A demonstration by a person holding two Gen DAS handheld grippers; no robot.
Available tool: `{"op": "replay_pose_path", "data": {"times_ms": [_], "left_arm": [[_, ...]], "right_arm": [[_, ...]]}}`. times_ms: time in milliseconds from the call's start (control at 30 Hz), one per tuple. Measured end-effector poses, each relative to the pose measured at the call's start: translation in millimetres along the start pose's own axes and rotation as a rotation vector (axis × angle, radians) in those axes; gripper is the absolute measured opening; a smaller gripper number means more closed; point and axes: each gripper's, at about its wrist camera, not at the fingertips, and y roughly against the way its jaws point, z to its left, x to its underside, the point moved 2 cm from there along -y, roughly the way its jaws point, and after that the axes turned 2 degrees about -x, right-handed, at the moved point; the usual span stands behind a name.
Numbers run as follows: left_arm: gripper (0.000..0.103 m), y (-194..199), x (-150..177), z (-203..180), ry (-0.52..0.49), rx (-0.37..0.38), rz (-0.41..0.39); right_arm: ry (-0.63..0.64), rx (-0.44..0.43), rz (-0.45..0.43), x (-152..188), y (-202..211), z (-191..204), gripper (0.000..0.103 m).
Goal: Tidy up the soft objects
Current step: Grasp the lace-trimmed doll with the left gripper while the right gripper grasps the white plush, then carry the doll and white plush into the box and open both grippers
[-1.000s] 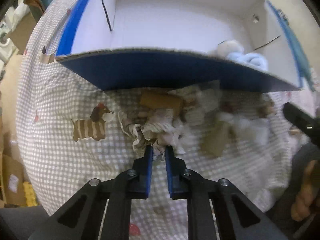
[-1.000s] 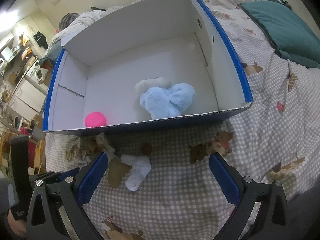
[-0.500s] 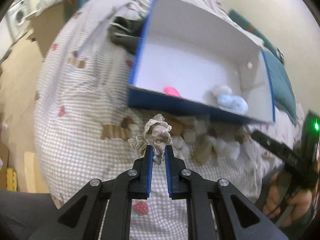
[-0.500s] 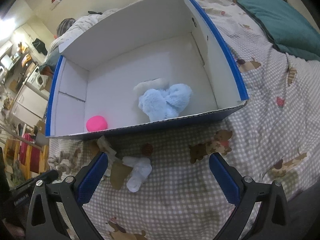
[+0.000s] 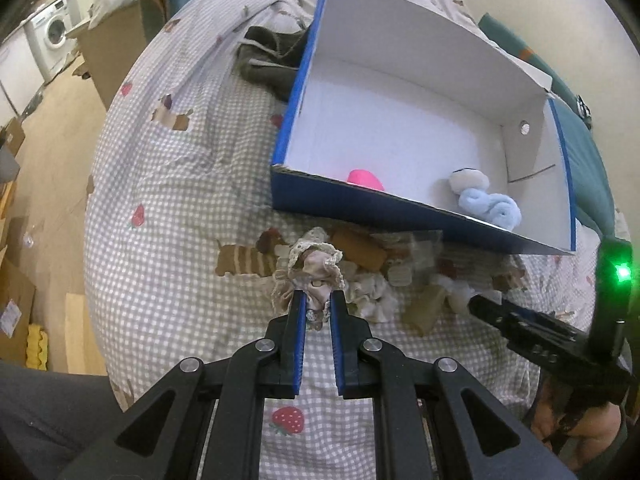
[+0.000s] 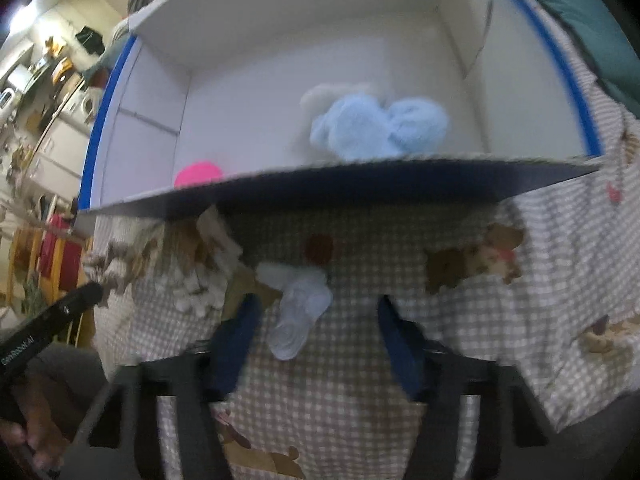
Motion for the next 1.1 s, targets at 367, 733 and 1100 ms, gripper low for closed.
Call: {"op": "replay_pose_path", "data": {"times_ms": [367,733,1100], "left_arm": [[0.011,-3,0,2,0.008,-0.030,-0.003],[0.011,6,3,5,-0.011,-0.077,-0.056],[0.011,22,16,17,0.043,-0.067,-0.090]], "right_arm": [[0.073,-0.025,-0.073,-1,15,14,0.007],[0.087,-0.023,-0.176,2,45,13,0.006],[0.153,-0.052,-0.242,20,78,20,0.006]]}}
